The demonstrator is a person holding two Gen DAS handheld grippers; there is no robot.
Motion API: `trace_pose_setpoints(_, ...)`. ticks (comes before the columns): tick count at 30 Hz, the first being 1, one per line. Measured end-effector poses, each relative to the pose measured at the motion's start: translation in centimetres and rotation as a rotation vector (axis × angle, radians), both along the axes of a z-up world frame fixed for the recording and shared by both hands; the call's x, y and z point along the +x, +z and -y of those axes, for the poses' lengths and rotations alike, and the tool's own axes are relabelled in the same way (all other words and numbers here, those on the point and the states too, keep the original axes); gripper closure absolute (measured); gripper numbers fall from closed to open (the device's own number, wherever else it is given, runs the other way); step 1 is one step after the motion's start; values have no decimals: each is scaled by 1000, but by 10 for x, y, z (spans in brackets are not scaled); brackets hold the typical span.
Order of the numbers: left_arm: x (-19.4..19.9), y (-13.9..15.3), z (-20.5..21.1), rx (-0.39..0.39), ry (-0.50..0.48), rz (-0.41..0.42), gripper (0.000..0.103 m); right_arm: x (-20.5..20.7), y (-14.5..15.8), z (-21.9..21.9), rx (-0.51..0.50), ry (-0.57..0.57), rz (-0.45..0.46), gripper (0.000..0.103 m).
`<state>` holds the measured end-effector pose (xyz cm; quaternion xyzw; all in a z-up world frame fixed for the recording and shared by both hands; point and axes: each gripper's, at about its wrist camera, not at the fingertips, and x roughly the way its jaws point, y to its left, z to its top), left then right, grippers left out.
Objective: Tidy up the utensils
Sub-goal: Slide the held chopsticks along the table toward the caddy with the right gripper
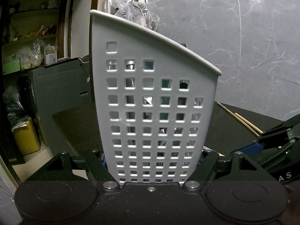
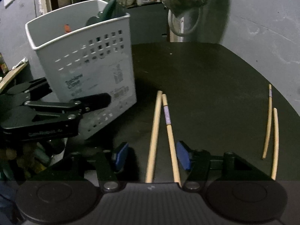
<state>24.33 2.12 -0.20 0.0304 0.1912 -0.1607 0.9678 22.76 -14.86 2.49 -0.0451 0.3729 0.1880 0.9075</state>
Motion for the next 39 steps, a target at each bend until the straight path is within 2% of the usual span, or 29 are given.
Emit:
trace_pose_setpoints(4,0,0,0,0,0,-1,27,-2,1,-1,22,-3,10,59)
trace_pose_setpoints(11,0,0,0,0,0,0,26,0,-3,-2,14,-2,49,62)
trace_pose_setpoints(17,0,0,0,0,0,0,26,1,-3,-3,-7,8,58,74)
trace_pose_setpoints(24,0,0,0,0,0,-1,26,12,2,-4,-37,21,19,75)
trace_pose_setpoints(34,0,0,0,10,-4,-2,26,39,9,-11,-80,45,-68,71)
trace_pose_setpoints(36,0,0,1,10,-3,-3,26,44,11,-10,-78,54,-94,73)
trace_pose_setpoints(39,0,1,1,9,-4,-3,26,52,14,-8,-85,44,-131,87)
